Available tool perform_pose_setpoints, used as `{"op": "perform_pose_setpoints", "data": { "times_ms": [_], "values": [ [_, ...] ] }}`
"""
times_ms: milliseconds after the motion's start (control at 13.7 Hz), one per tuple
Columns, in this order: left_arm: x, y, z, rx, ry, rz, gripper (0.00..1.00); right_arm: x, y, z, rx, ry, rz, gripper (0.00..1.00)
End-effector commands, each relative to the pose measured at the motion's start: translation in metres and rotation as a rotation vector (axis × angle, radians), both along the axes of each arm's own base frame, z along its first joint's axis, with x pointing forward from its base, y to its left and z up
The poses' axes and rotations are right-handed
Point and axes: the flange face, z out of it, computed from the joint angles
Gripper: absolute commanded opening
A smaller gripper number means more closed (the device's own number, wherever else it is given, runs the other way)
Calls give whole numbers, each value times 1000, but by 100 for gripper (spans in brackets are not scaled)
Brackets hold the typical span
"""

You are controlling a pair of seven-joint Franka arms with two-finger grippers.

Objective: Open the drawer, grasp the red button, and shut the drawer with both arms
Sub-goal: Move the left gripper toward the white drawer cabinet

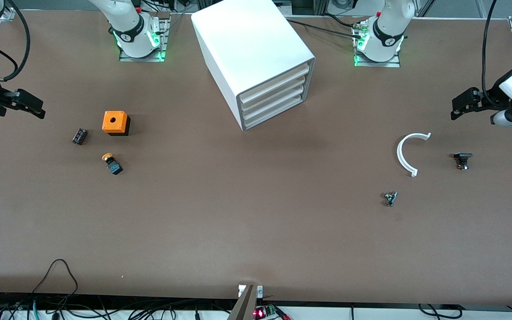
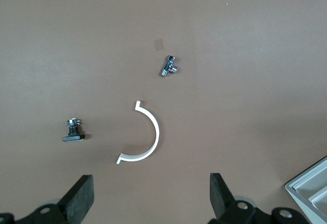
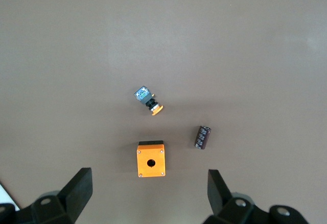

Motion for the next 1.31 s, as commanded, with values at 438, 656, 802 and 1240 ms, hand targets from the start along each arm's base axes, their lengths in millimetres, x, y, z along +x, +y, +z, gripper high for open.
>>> {"op": "perform_pose_setpoints", "data": {
  "times_ms": [438,656,802,1240],
  "values": [
    [2,-4,8,20,2,-35,100,-7,4,3,7,1,9,100],
    [3,-13,7,20,4,-48,100,-7,5,3,7,3,10,100],
    [3,-16,7,18,2,-57,100,-7,5,1,8,9,12,100],
    [34,-37,-104,-81,191,-115,100,-8,6,1,8,24,11,100]
  ]
}}
